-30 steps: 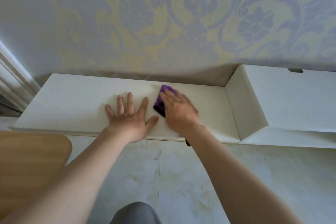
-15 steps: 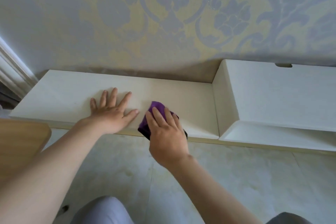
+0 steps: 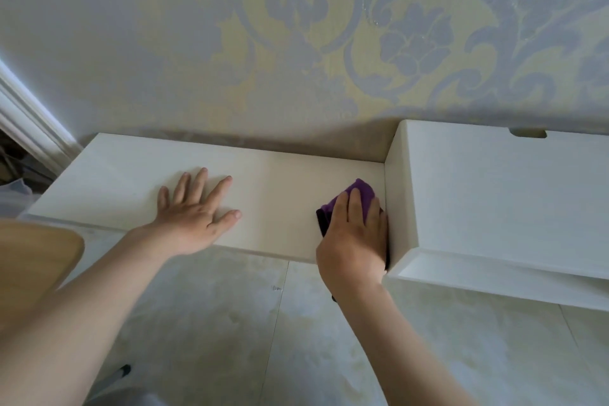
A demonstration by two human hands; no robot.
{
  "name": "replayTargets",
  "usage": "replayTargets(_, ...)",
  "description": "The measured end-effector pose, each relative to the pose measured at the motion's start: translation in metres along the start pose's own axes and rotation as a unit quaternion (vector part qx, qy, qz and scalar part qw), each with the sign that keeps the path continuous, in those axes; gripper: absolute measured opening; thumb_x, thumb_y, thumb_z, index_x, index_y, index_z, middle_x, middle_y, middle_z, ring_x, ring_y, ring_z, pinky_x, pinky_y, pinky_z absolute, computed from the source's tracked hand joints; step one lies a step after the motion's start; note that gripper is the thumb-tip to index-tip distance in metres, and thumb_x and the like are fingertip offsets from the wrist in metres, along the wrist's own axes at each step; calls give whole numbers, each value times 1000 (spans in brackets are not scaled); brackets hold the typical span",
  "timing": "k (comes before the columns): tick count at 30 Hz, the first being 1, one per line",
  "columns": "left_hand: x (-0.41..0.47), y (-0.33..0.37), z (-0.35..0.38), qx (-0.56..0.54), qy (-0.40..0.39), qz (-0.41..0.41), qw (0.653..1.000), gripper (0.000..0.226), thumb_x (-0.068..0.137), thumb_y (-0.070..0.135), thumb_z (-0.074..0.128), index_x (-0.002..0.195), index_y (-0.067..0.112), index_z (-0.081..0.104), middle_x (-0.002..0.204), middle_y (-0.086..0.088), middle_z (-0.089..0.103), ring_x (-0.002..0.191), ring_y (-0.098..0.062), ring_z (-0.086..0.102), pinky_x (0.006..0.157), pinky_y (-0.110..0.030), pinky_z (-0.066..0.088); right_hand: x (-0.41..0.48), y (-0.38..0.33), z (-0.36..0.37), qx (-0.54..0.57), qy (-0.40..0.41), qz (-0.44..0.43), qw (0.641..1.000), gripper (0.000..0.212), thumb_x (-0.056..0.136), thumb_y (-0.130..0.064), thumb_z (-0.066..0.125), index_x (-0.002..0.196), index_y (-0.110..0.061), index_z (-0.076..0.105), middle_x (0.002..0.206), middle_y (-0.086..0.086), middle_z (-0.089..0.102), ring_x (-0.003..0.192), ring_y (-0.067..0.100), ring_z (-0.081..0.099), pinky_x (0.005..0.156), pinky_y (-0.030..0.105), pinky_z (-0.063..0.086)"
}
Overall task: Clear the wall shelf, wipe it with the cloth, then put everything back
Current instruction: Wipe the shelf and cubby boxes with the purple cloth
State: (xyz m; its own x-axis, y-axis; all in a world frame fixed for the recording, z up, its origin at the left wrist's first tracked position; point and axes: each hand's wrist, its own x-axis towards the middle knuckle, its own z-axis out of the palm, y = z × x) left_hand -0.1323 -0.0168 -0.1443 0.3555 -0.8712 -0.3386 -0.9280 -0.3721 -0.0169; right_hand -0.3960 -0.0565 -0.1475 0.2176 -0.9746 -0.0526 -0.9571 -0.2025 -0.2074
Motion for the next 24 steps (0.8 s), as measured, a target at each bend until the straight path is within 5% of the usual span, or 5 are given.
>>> replayTargets(5,-2,0,0,-3,-1,5,1000,74,90,77,14,150,51,-19,162,1,-33,150,-27,-27,120,-55,-11,9,-24,-2,5,-15,-33,999,70,98,-15,33,160,-10,1,168,7,-4,152,38,-5,124,45,-2)
replayTargets(12,-1,1,-2,1,-1,13,1000,75,91,75,14,153,46,-19,164,-2,-29,151,-30,-24,119,-58,-9,58,-118,15,-3,-41,-259,965,61,102,-35,37,158,-19,22,167,1,15,153,30,7,124,40,7)
replayTargets(17,-1,-3,-4,-9,-20,38,999,76,91,77,12,152,47,-21,160,-2,-36,148,-31,-32,118,-59,-15,94,-53,1,56,1,-143,988,55,100,-44,37,152,-26,39,162,-5,32,149,25,26,120,29,17)
replayTargets(20,-1,-4,-5,-20,-29,47,998,77,90,78,11,151,46,-22,159,-3,-38,146,-31,-34,117,-60,-16,80,-43,-6,64,13,-95,993,53,100,-26,39,153,-21,39,162,-3,32,150,27,23,121,33,17)
replayTargets(24,-1,-7,-9,-47,-36,65,996,80,91,75,21,153,44,-20,161,-3,-34,147,-31,-32,117,-59,-16,59,-109,12,26,2,-216,976,56,101,-27,41,156,-23,30,166,-7,22,153,19,13,122,29,9)
